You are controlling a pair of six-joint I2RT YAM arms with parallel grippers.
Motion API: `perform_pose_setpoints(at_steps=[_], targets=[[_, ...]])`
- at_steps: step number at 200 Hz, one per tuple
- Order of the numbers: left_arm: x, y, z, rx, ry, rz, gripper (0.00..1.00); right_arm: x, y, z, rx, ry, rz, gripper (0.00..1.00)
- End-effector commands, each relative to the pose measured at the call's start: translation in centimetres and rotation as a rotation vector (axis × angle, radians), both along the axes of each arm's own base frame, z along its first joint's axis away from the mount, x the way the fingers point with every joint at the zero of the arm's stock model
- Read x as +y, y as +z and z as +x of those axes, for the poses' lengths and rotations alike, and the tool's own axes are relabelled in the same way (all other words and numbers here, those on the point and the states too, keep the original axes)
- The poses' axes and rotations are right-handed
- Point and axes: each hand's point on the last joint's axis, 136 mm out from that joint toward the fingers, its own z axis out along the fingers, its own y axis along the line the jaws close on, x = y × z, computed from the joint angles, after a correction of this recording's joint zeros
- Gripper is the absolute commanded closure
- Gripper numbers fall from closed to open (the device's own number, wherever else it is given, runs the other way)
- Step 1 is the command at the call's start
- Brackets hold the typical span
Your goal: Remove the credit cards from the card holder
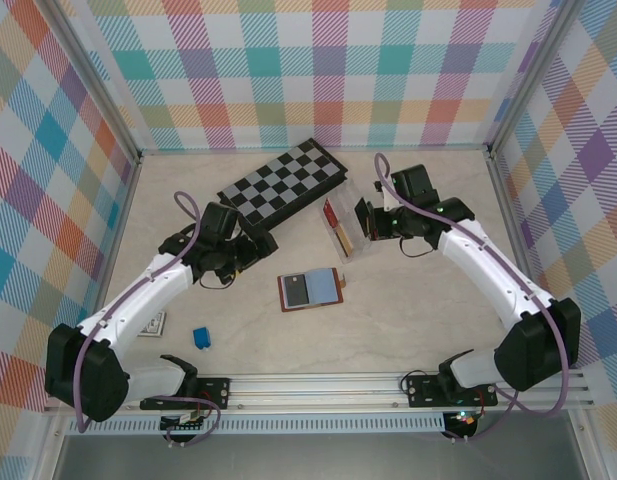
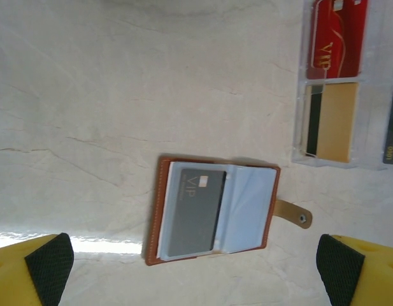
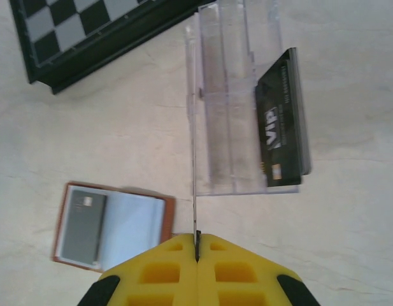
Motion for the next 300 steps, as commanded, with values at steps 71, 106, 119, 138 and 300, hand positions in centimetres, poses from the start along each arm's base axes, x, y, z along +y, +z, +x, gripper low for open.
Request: perform_pose_setpoints(at_steps=[71, 106, 119, 138, 300], targets=[[0.3, -0.4, -0.4, 0.061, -0.006, 0.001, 0.00, -1.9, -1.8, 4.6, -0.077, 0.024, -0.195, 1.00], [0.2, -0.6, -0.5, 0.069, -0.007, -0.002, 0.00, -1.8, -2.6, 5.4, -0.050, 0.023, -0.197, 1.00], [0.2, -0.7, -0.5, 0.070, -0.010, -0.001, 0.00, -2.0, -2.9, 5.8, -0.049, 0.015, -0.206, 1.00], [0.2, -0.8, -0.5, 0.075, -0.010, -0.003, 0.00, -2.1, -3.2, 6.2, -0.047, 0.007, -0.213, 1.00], [-0.8, -1.3, -0.2, 0.097, -0.037, -0.034, 0.00, -2.0, -1.6, 5.0, -0.035, 0.011, -0.165, 0.70]])
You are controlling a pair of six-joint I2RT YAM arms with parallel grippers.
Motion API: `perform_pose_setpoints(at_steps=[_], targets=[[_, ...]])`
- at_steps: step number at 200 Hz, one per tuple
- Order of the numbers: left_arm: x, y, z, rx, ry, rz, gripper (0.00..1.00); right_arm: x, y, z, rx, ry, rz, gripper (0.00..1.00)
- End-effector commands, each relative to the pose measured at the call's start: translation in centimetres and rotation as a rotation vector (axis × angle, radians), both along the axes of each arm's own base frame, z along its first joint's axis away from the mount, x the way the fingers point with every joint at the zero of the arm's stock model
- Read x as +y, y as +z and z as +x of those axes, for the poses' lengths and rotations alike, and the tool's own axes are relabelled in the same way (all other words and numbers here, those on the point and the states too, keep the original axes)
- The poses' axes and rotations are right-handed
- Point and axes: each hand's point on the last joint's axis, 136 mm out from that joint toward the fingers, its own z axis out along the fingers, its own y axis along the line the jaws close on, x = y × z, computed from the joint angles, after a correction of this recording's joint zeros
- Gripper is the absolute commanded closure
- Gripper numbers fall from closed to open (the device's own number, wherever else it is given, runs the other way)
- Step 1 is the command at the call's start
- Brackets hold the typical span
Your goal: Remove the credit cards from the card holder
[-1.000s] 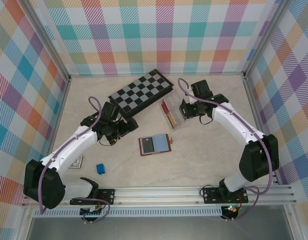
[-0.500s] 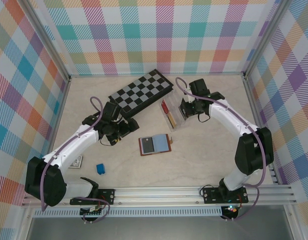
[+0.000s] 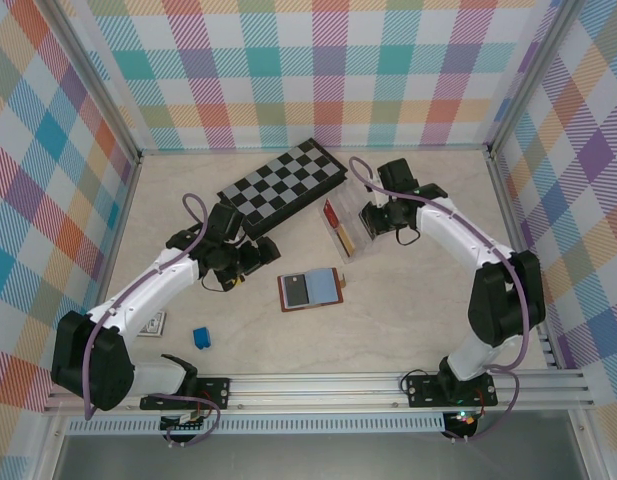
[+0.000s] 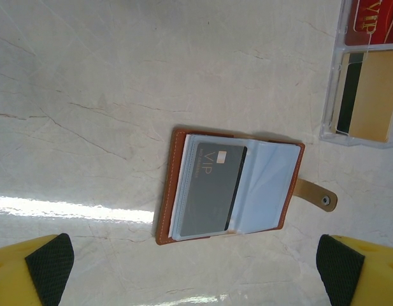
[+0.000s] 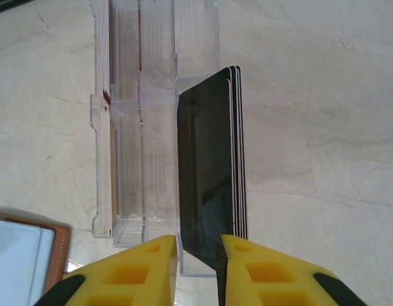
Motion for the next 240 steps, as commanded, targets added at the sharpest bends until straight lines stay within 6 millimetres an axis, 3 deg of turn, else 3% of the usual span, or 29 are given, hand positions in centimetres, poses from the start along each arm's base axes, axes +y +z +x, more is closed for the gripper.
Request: perform_pose_setpoints(at_steps=[1, 45, 68, 93, 131, 167, 240], targets=[[0.0, 0.7, 0.9, -0.016, 0.001, -0.018, 0.00, 0.0, 4.2, -0.2, -0.064, -0.021, 0.062, 0.70], [-0.4, 1.0, 0.8, -0.030, -0.020, -0.040, 0.00, 0.4, 6.3, -3.2, -0.016, -0.097, 0.203, 0.46], [-0.9, 0.8, 0.7, -0.027, -0.041, -0.065, 0.00, 3.0, 6.8, -5.8, 0.040, -0.047, 0.356, 0.41], [-1.2, 0.1, 0.7, -0.002, -0.043, -0.073, 0.00, 6.1, 6.4, -7.8, 0.084, 0.003, 0.371, 0.40], [-0.2, -1.4, 0.6, 0.024, 0.006, -0.033, 0.00, 11.6, 2.8, -10.5, 0.209, 0.061, 0.340, 0.39], [0.7, -2.9, 0.3, 0.060, 0.037, -0.016, 0.00, 15.3, -1.4, -12.3, 0.349, 0.075, 0.273, 0.43], [-0.2, -4.9, -0.9, 0.111, 0.010, -0.072, 0.02, 18.0, -7.4, -12.4, 0.568, -0.020, 0.353, 0.58]])
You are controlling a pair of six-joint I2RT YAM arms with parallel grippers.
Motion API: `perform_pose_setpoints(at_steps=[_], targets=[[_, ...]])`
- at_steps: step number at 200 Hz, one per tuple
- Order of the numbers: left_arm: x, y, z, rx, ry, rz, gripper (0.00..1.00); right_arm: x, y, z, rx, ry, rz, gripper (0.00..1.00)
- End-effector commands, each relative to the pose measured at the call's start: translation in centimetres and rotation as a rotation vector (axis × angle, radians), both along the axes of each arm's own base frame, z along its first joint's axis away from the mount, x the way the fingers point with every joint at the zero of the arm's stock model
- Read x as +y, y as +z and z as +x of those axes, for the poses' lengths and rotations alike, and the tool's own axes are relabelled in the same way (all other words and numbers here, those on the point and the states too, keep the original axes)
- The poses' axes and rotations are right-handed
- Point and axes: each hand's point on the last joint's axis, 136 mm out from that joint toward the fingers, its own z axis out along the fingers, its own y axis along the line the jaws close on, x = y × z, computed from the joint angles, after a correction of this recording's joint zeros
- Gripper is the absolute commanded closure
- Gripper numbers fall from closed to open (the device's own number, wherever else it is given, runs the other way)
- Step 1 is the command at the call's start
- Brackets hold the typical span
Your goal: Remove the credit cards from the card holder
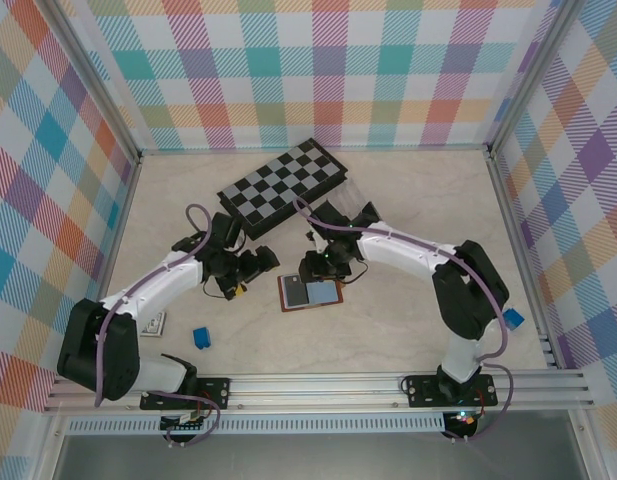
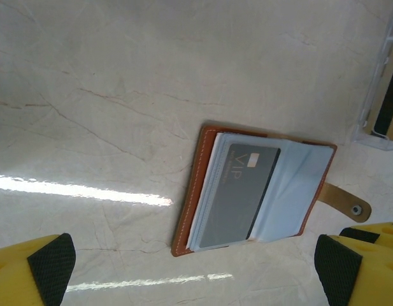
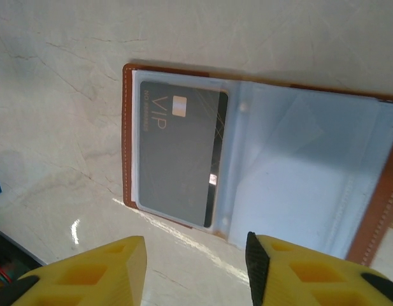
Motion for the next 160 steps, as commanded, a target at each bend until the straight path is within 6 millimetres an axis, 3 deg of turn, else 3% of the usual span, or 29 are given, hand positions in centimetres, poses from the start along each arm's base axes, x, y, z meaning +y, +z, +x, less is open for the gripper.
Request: perform_pose_setpoints(at_steps=[1, 34, 72, 160], targets=[[-0.3, -0.6, -0.1, 0.020, -0.001, -0.026, 0.02, 1.5, -0.7, 0.5, 0.077, -0.038, 0.068, 0.58], [-0.7, -0.9, -0.2, 0.030, -0.002, -0.043, 0.07, 1.6, -2.3, 0.9, 0.104, -0.042, 0.047, 0.68], [-1.8, -1.4, -0.2, 0.045, -0.022, -0.073, 0.23, 1.4, -3.7, 1.1, 0.138, -0.062, 0.024, 0.78], [-5.1, -2.6, -0.2, 0.071, -0.093, -0.084, 0.61, 1.9, -4.3, 1.4, 0.154, -0.059, 0.042, 0.83]])
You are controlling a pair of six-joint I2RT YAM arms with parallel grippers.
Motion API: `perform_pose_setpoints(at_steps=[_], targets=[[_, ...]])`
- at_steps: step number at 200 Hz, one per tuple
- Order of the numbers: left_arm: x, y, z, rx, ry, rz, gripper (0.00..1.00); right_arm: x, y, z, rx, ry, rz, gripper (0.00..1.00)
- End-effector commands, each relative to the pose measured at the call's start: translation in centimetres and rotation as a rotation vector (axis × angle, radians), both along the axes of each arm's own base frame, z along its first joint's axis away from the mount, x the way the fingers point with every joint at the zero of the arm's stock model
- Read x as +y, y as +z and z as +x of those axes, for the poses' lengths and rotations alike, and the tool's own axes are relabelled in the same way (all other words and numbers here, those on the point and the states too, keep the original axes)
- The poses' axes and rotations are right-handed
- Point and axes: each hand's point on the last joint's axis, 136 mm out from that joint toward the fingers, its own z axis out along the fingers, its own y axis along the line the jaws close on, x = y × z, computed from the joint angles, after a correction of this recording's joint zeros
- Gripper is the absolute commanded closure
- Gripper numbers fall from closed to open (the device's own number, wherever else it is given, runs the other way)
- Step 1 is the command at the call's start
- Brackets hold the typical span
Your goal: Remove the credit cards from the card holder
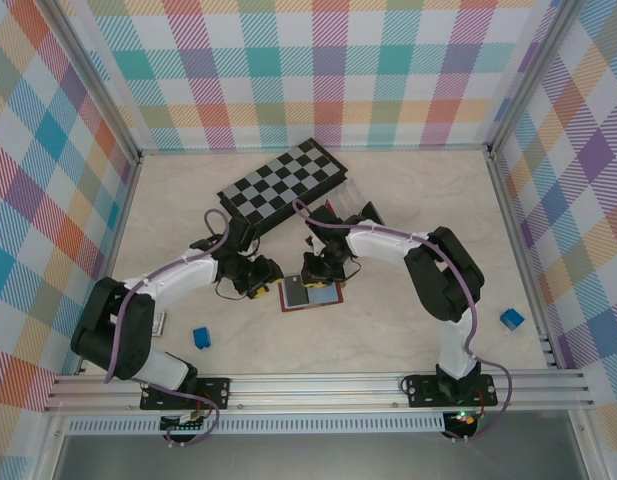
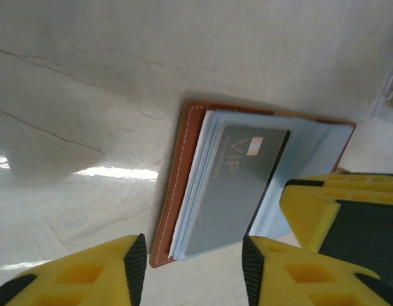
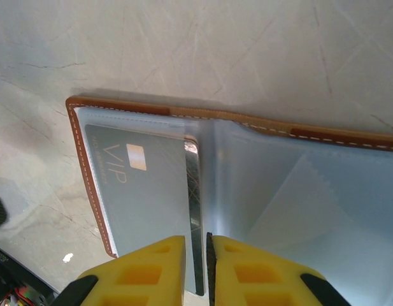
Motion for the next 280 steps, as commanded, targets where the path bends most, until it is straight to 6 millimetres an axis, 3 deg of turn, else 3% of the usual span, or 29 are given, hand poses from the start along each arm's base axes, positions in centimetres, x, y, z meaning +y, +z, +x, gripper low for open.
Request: perform_pose_setpoints(at_steps=[1, 60, 98, 280], targets=[[-1.5, 0.2, 0.4, -0.003, -0.025, -0.026, 0.61, 0.7, 0.1, 0.6, 0.011, -0.007, 0.026, 0.83], [-3.0, -0.8, 0.5, 0.015, -0.060, -0.034, 0.78, 0.5, -0.5, 0.5, 0.020, -0.008, 0.004, 0.84], [-3.7, -0.7, 0.7, 0.011, -0.073, -0.052, 0.83, 0.6, -0.8, 0.4, 0.032, -0.005, 0.006, 0.85], [-1.2, -5.0, -1.6, 0.121, -0.057, 0.082, 0.93, 1.1, -1.3, 0.1, 0.046, 0.027, 0.038, 0.84]])
